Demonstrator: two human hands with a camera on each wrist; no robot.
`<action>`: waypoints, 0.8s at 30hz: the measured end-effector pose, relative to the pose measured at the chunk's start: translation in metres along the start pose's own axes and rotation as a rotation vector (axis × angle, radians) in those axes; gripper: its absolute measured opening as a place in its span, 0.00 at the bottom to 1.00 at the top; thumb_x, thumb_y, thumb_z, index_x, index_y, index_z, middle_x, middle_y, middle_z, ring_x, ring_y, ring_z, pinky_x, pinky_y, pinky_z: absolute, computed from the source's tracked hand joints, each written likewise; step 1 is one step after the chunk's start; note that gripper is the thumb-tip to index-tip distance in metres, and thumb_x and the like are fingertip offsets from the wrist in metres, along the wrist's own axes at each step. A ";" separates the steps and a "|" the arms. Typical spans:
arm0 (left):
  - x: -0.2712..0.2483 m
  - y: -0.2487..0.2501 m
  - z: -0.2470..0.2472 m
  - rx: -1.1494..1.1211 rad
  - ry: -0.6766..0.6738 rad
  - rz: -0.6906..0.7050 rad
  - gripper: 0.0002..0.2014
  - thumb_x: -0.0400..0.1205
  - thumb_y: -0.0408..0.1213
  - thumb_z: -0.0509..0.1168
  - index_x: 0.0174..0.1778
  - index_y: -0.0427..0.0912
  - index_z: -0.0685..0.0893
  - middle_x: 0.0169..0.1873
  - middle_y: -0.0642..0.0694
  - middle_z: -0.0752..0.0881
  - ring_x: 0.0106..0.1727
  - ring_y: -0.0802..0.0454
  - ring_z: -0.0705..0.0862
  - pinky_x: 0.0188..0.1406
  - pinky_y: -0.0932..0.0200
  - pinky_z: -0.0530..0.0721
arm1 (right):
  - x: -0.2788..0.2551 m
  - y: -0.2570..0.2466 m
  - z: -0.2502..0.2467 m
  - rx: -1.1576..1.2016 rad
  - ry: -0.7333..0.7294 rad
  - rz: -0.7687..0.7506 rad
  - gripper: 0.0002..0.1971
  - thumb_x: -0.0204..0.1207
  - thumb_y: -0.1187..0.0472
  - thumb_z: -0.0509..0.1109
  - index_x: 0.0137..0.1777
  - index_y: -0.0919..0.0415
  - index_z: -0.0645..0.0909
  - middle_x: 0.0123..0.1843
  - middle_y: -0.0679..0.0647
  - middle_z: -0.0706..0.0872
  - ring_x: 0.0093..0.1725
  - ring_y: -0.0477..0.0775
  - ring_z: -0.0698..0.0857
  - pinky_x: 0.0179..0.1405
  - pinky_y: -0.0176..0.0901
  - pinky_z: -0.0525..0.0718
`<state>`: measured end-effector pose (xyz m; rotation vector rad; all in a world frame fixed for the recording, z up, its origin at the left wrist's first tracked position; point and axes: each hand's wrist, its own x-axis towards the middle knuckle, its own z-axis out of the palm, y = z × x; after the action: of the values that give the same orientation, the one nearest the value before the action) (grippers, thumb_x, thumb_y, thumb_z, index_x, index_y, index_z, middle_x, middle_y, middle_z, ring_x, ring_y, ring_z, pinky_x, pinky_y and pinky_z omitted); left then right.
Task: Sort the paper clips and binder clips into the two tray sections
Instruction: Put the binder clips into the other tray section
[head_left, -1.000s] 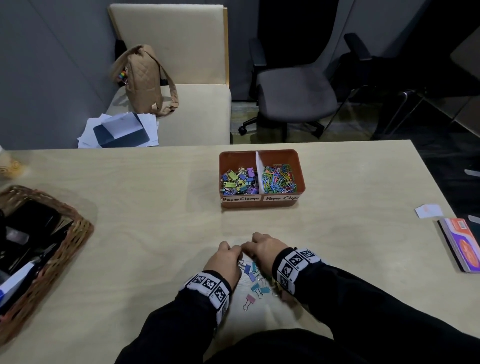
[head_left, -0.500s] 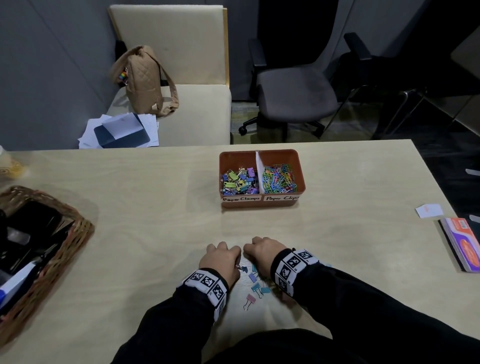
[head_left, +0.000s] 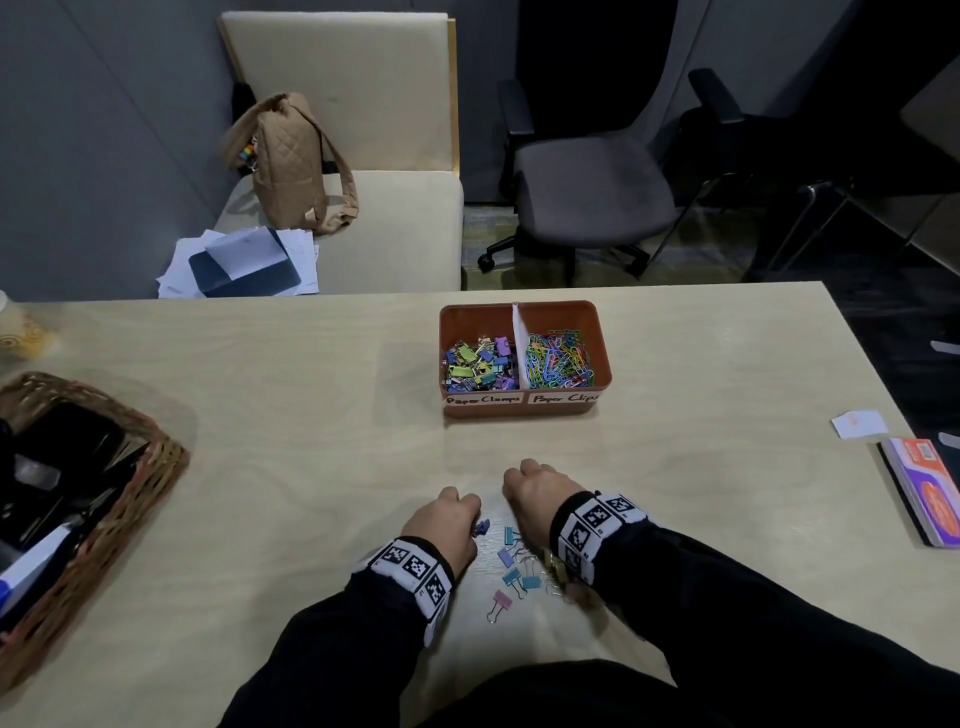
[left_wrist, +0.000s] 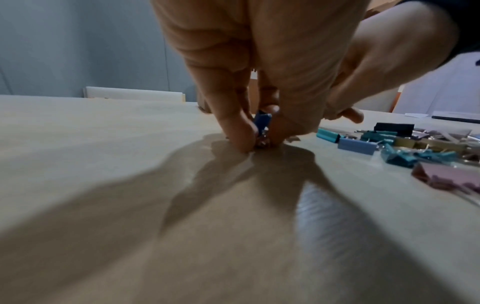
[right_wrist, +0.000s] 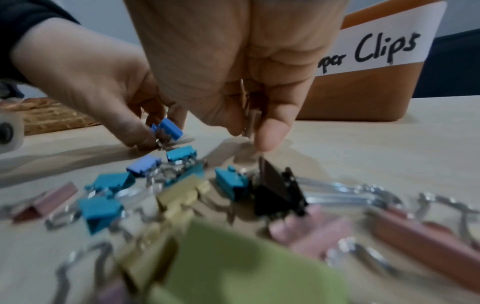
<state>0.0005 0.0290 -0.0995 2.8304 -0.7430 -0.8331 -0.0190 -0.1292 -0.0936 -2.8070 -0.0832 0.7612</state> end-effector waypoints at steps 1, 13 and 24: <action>0.000 0.000 0.000 0.013 -0.002 0.012 0.12 0.78 0.32 0.62 0.57 0.42 0.79 0.54 0.41 0.78 0.51 0.38 0.83 0.47 0.50 0.79 | -0.001 -0.002 -0.007 0.066 0.033 0.008 0.11 0.76 0.68 0.65 0.57 0.61 0.73 0.56 0.59 0.75 0.55 0.63 0.81 0.50 0.50 0.81; 0.002 -0.008 -0.001 -0.050 -0.091 0.037 0.14 0.78 0.34 0.61 0.59 0.47 0.79 0.56 0.45 0.82 0.56 0.44 0.82 0.55 0.55 0.81 | 0.011 -0.016 -0.106 0.420 0.480 -0.018 0.19 0.82 0.66 0.62 0.72 0.56 0.73 0.70 0.54 0.77 0.62 0.56 0.82 0.63 0.45 0.78; -0.009 -0.038 -0.011 -0.295 0.028 0.034 0.21 0.76 0.32 0.65 0.65 0.52 0.80 0.53 0.48 0.87 0.54 0.48 0.84 0.54 0.61 0.78 | -0.034 0.001 0.015 -0.026 -0.175 -0.364 0.27 0.70 0.57 0.74 0.70 0.45 0.74 0.71 0.52 0.73 0.65 0.58 0.72 0.58 0.52 0.80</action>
<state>0.0157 0.0657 -0.0948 2.5566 -0.6057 -0.8198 -0.0560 -0.1310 -0.0897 -2.6278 -0.6176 0.9109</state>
